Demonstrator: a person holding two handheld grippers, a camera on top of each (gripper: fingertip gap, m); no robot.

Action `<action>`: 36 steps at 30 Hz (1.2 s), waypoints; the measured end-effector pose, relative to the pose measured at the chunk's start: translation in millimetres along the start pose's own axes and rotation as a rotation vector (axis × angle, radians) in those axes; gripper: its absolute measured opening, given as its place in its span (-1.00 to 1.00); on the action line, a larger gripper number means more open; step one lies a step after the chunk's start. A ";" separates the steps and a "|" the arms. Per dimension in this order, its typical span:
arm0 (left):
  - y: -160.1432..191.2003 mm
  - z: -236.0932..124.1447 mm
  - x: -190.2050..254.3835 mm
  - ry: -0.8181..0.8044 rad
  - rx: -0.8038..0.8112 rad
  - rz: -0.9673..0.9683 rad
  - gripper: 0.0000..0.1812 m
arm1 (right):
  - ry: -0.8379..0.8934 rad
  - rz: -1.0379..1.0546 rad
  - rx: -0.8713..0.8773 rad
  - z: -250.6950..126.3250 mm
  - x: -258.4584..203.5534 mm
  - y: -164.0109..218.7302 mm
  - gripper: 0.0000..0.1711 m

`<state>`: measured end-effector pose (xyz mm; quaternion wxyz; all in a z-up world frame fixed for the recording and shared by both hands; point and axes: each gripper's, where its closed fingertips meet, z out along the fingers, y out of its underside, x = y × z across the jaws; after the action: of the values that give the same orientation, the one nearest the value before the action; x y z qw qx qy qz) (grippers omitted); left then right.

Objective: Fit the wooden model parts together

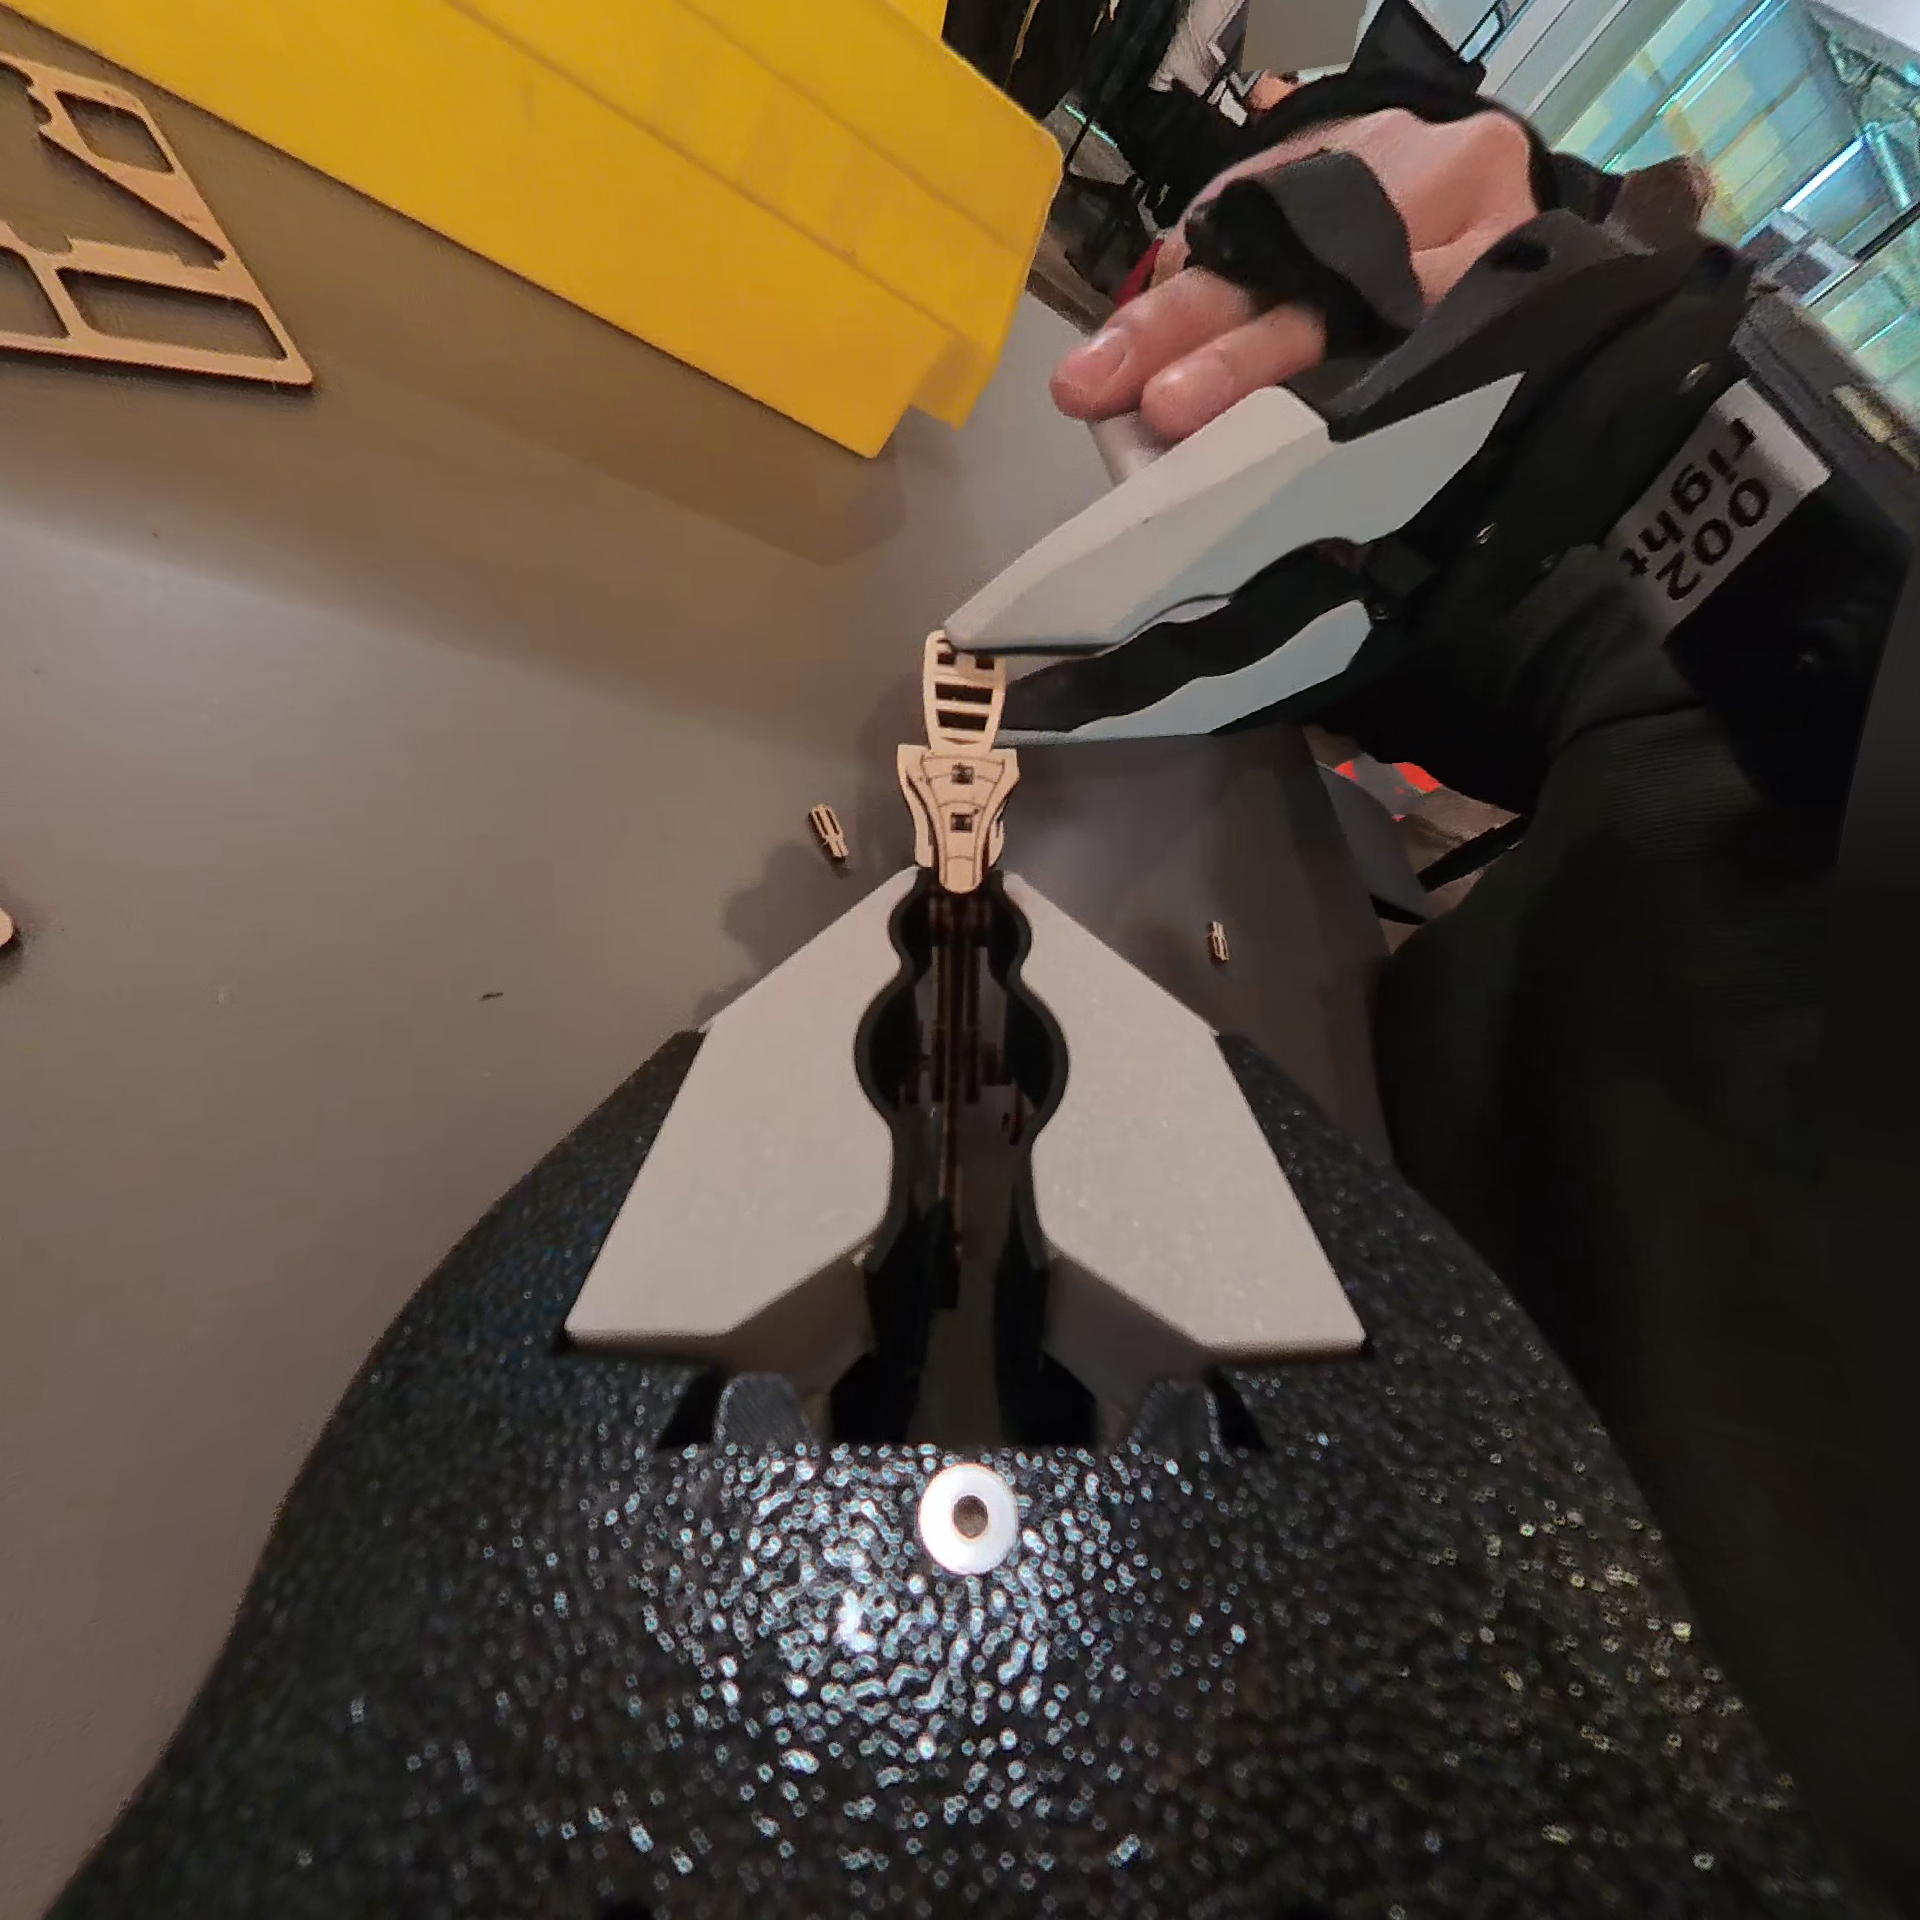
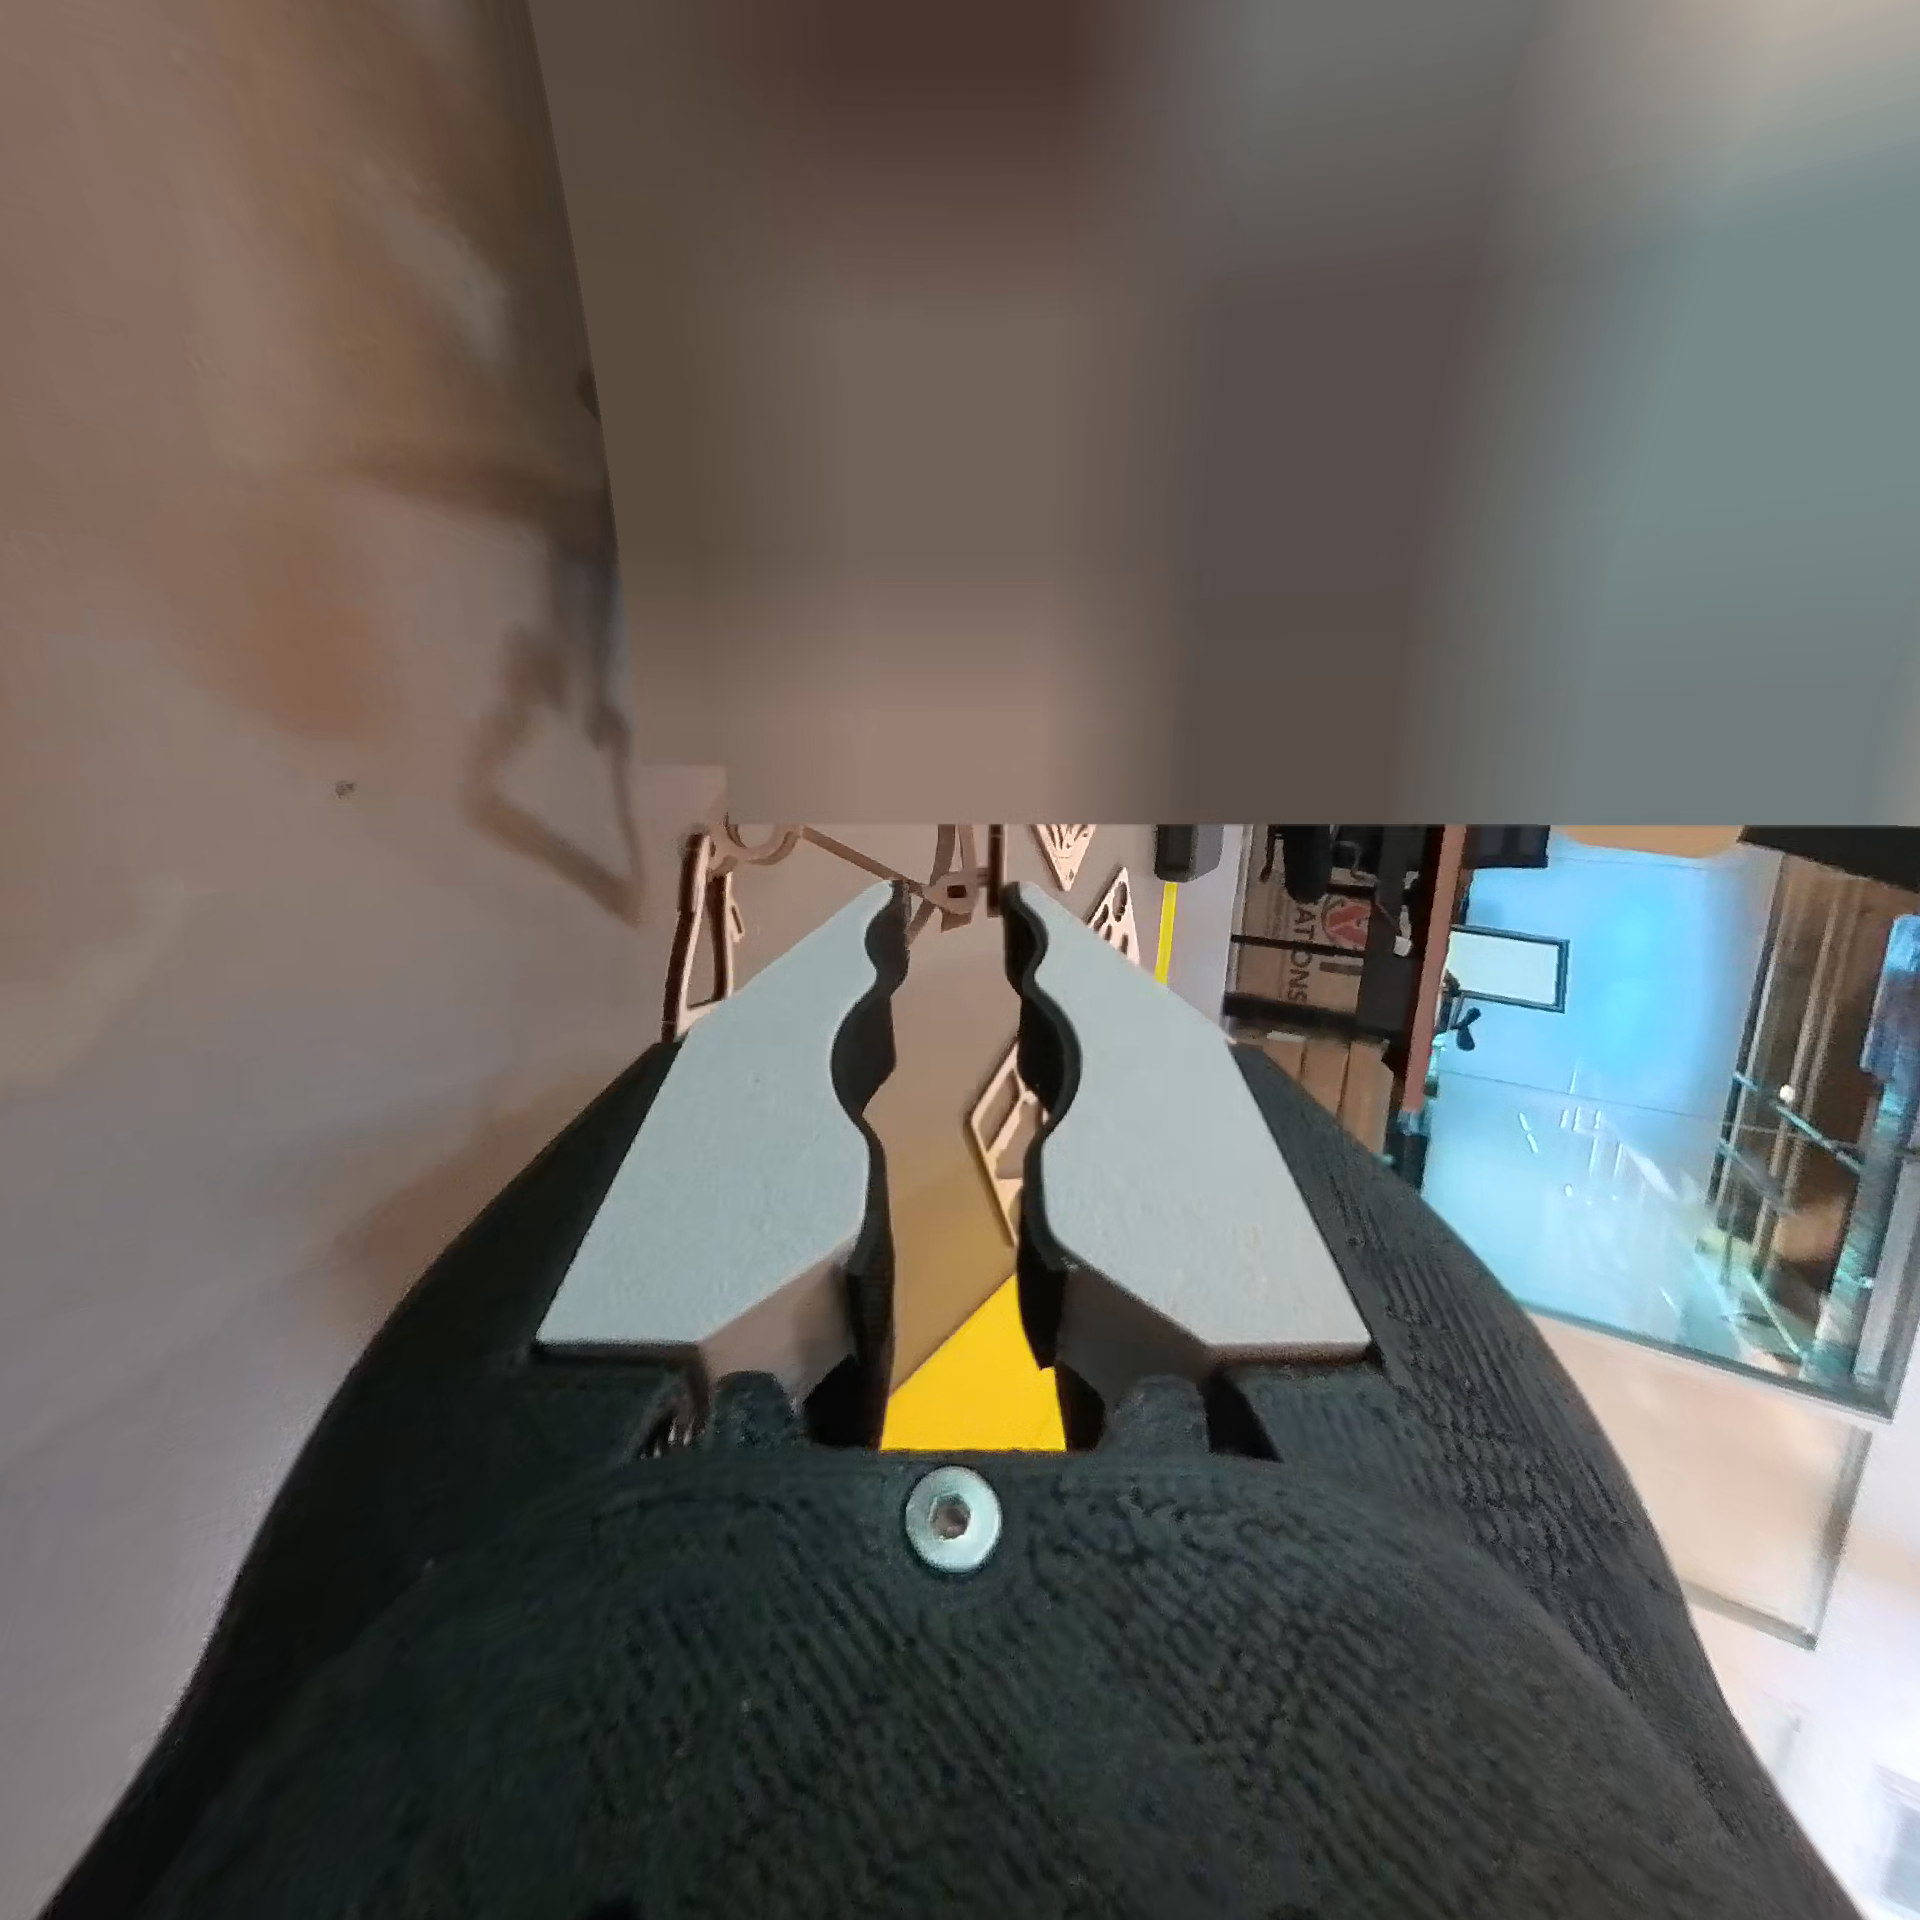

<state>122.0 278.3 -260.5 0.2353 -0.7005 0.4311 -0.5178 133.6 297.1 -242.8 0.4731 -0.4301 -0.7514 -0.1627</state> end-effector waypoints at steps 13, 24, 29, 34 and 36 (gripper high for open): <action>0.6 -0.2 0.1 -0.034 -0.018 0.077 -0.91 | -0.011 -0.007 0.030 -4.1 -0.2 -1.4 -0.69; 7.9 5.3 10.3 -0.114 -0.094 0.526 -0.92 | -0.322 0.536 0.423 -37.0 5.9 -24.6 -0.65; 10.8 7.6 14.7 -0.127 -0.102 0.642 -0.92 | -0.387 0.553 0.439 -34.7 -5.4 -27.0 -0.68; 13.3 8.6 13.0 -0.128 -0.110 0.647 -0.92 | -0.410 0.560 0.460 -36.2 -7.9 -29.5 -0.72; 13.2 8.4 12.6 -0.127 -0.110 0.644 -0.92 | -0.414 0.566 0.465 -37.2 -8.0 -29.7 -0.72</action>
<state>126.2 259.8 -267.1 0.3752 -0.5709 0.6420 -0.3481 132.6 251.8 -226.3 0.4226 -0.5247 -0.6997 0.2377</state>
